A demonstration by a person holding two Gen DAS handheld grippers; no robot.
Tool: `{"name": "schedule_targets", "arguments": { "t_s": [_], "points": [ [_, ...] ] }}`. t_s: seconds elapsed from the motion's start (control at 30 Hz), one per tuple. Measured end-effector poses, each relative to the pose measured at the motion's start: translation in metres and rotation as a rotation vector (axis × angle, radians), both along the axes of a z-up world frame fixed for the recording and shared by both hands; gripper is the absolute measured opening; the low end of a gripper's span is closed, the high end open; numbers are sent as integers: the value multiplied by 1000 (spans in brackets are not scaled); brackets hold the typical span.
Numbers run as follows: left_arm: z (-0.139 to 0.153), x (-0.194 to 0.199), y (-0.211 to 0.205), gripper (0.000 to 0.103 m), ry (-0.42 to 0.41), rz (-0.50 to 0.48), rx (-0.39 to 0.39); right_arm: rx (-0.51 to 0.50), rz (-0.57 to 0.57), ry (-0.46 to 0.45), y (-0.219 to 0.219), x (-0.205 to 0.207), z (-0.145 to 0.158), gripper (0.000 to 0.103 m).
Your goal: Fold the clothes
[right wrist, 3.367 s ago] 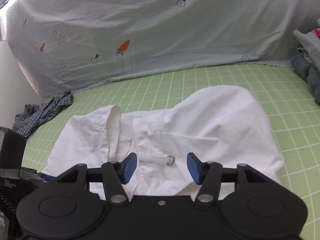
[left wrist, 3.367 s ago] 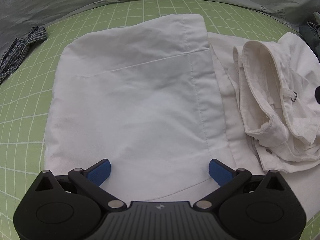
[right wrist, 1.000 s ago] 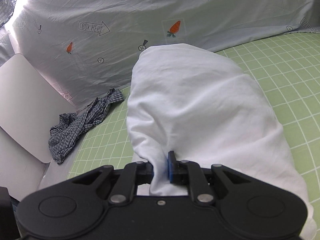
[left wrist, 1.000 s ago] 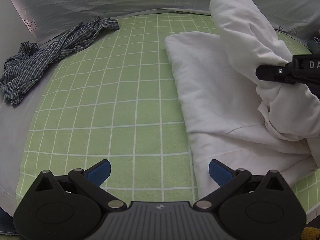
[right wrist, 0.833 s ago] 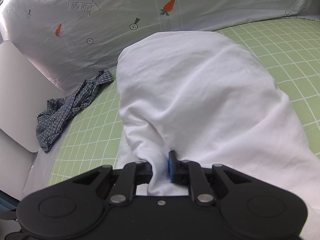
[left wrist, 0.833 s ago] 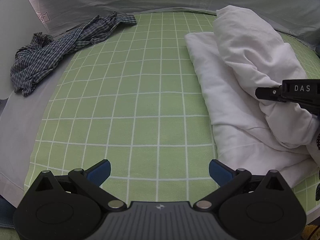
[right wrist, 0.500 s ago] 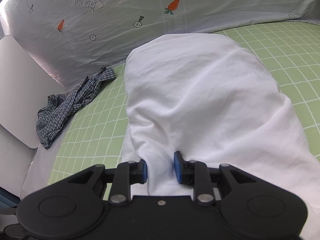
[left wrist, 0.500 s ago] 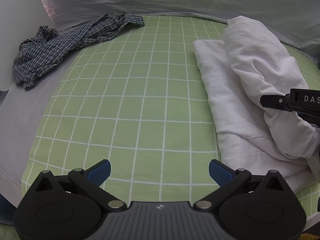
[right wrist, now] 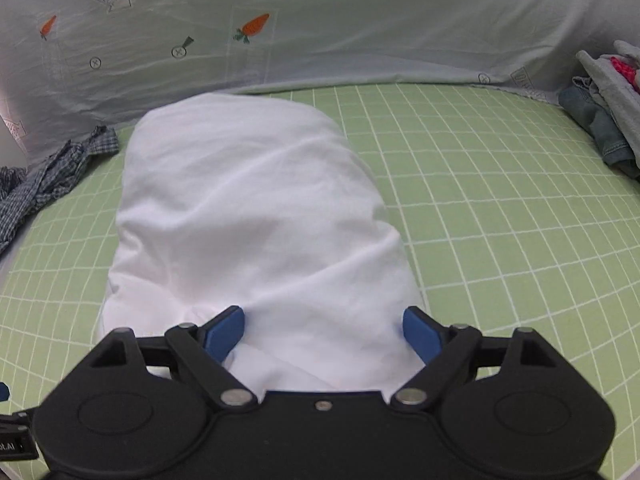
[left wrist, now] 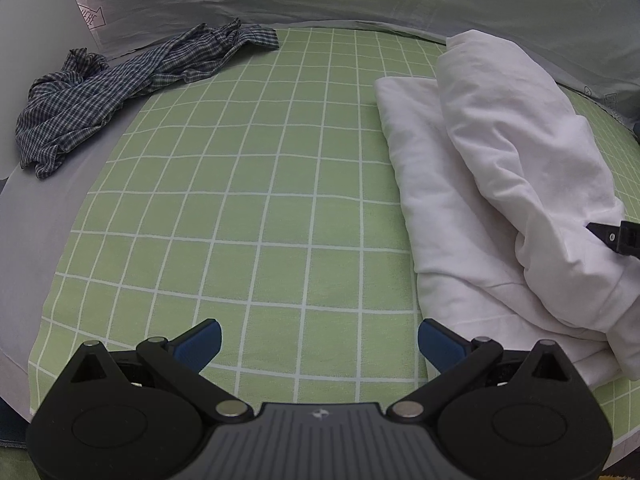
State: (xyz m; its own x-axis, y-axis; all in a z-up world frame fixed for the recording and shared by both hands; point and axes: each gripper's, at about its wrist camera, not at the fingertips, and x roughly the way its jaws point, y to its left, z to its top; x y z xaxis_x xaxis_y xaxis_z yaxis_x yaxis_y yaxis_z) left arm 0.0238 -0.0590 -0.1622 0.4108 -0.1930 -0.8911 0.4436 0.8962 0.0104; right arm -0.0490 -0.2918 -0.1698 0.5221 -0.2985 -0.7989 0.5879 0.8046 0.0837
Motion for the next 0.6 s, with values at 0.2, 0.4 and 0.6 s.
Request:
{"name": "schedule_targets", "arguments": {
  "t_s": [0.2, 0.4, 0.6],
  "points": [
    [1, -2, -9, 103, 0, -3, 1, -3, 18, 19, 0, 1, -5, 99],
    [8, -2, -22, 103, -7, 11, -38, -15, -8, -49, -6, -20, 7, 100],
    [19, 4, -41, 102, 38, 26, -217, -88, -143, -34, -32, -50, 13, 100]
  ]
}}
